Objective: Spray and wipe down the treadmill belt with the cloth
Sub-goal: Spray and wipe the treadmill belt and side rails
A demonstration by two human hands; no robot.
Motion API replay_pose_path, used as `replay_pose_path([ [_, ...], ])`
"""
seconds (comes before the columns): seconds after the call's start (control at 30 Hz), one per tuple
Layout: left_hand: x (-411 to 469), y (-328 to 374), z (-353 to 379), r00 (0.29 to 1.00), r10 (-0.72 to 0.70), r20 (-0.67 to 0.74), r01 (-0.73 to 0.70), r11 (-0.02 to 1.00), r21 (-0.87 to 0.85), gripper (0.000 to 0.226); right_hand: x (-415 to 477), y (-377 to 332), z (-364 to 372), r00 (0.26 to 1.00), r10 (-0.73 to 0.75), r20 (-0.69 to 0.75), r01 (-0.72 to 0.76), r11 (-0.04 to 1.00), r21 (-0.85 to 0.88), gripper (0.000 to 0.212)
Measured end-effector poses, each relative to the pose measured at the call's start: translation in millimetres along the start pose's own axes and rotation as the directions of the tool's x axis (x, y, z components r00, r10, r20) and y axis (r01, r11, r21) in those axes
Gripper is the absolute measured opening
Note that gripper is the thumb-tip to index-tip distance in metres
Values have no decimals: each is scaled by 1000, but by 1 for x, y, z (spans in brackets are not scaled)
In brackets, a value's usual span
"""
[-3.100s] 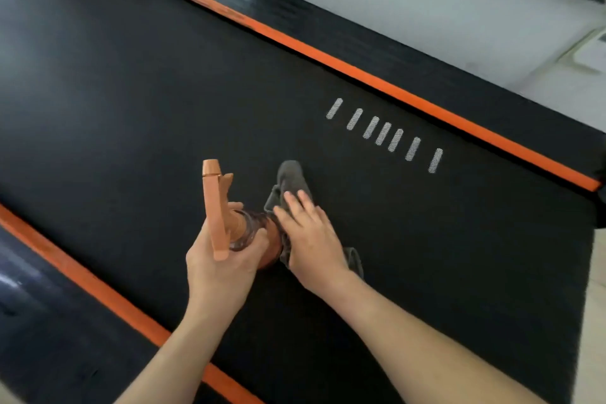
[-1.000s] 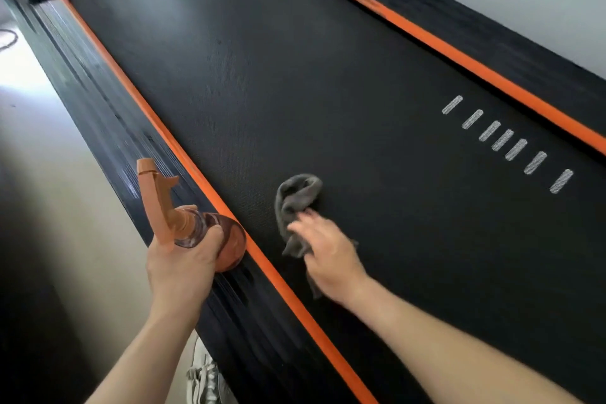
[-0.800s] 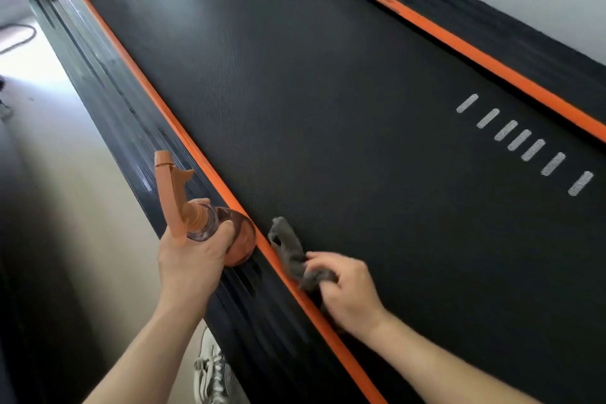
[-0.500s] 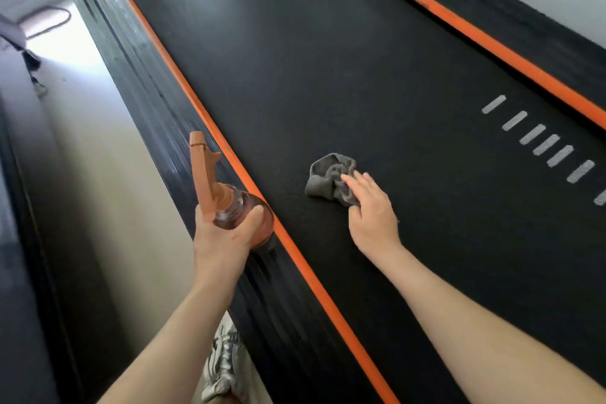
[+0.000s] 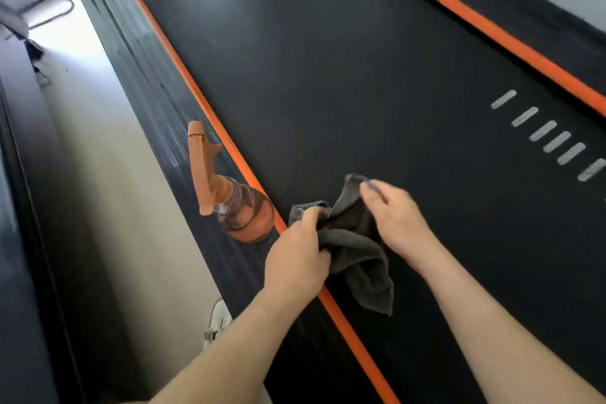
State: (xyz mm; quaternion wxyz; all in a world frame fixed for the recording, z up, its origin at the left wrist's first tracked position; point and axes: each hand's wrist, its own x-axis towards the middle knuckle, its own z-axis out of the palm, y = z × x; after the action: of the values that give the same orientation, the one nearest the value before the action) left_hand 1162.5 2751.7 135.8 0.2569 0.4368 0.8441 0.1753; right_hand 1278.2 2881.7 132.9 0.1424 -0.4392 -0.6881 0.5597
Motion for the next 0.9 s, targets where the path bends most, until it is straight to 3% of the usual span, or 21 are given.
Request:
replay_pose_path([
  [0.07,1,-4,-8,997,61,-57,-53,992,118,54,11,-1,-11,954,26,-297,-24,1000,11,40],
  [0.13,-3,-8,-15,976,177,-128,-153,972,178,49,27,-6,-27,879,144,-454,-55,977,205,39],
  [0.23,-2,-5,-23,916,319,-244,-271,939,211,46,46,-24,-41,867,303,-395,-40,834,550,31],
  [0.3,6,8,-33,915,206,-346,-204,978,43,52,55,-36,-46,881,351,-316,-29,708,705,29],
  [0.33,10,15,-39,925,86,-371,-145,980,-134,57,58,-41,-49,886,369,-280,-22,639,769,28],
  [0.37,17,23,-45,938,-49,-344,-91,921,-380,60,62,-44,-53,890,383,-246,-15,565,825,27],
  [0.4,23,31,-51,945,-171,-277,-51,763,-644,58,66,-44,-57,895,393,-209,-20,505,863,26],
  [0.43,27,39,-57,949,-264,-175,-8,532,-847,52,68,-44,-61,904,395,-162,-46,466,884,26],
  [0.47,29,44,-61,953,-297,-63,37,319,-947,44,69,-41,-64,917,385,-102,-99,470,877,26],
  [0.5,30,46,-64,962,-271,27,85,203,-976,37,71,-37,-67,932,360,-43,-164,522,837,26],
  [0.53,30,44,-66,973,-210,95,136,194,-972,33,72,-33,-70,947,321,15,-218,606,765,28],
  [0.57,28,35,-67,981,-130,141,176,311,-934,31,73,-30,-71,954,293,60,-254,689,679,33],
  [0.6,25,27,-68,980,-27,196,179,537,-825,32,74,-28,-74,958,275,87,-271,757,594,39],
  [0.63,21,19,-67,959,56,279,130,785,-606,32,75,-27,-75,960,265,88,-274,831,483,43],
  [0.67,19,13,-63,926,77,370,50,946,-322,32,76,-27,-76,967,249,61,-254,909,329,43],
  [0.73,20,9,-49,922,-1,387,-38,995,91,40,76,-26,-77,980,190,51,-190,982,-6,29],
  [0.77,24,12,-43,963,-15,267,-21,991,131,39,75,-25,-76,979,177,103,-170,983,-73,19],
  [0.83,38,21,-30,999,10,-33,-11,1000,-25,34,69,-29,-76,949,178,260,-184,983,-3,17],
  [0.87,49,26,-24,995,29,-94,-42,989,-145,43,66,-33,-78,922,169,349,-210,974,83,20],
  [0.9,62,30,-20,998,29,-48,-41,961,-275,56,63,-37,-79,894,151,423,-243,954,173,24],
])
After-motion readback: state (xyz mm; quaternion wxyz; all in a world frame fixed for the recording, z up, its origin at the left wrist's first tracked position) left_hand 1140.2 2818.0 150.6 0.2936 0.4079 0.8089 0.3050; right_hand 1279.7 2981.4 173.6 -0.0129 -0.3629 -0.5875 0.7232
